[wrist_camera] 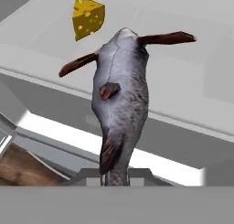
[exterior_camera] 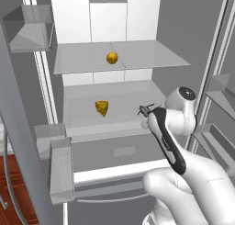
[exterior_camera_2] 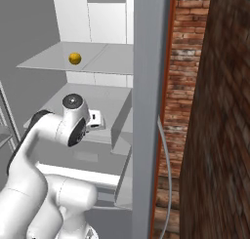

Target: Take the cheese, fish, and lemon from the fridge and place them on the plate on the dining counter to create an appetizer plate.

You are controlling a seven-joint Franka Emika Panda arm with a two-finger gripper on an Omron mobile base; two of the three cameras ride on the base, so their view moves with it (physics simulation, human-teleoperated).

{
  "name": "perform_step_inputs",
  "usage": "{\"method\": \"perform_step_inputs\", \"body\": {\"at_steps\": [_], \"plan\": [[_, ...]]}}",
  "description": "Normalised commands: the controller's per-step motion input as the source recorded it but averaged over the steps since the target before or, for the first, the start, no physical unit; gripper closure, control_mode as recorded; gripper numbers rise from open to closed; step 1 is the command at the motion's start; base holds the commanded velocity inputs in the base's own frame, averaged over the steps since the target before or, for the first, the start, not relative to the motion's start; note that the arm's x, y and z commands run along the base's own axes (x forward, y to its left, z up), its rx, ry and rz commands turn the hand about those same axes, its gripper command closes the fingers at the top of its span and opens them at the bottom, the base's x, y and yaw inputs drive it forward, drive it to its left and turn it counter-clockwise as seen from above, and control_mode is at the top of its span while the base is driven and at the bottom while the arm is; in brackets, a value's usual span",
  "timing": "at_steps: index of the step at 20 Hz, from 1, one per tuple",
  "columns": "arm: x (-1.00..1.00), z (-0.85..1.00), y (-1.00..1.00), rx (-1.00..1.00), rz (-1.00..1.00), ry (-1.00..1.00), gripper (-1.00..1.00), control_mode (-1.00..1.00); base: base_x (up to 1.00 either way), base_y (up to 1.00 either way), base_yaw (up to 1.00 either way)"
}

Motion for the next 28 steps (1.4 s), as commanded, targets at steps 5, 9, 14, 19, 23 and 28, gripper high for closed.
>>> {"method": "perform_step_inputs", "body": {"at_steps": [5,9,14,19,23,28], "plan": [[-0.99,0.39,0.00,0.00,0.00,0.16,1.00,-1.00,0.00,0.00,0.00],[-1.00,0.20,0.00,0.00,0.00,0.00,1.00,-1.00,0.00,0.00,0.00],[-0.92,0.81,0.00,0.00,0.00,0.00,1.00,-1.00,0.00,0.00,0.00],[-0.75,0.86,-0.04,0.00,0.00,0.00,1.00,-1.00,0.00,0.00,0.00],[-0.75,0.44,0.00,0.00,0.00,0.02,1.00,-1.00,0.00,0.00,0.00],[-0.18,0.02,0.00,0.00,0.00,0.00,1.00,1.00,-0.79,0.00,0.00]]}}
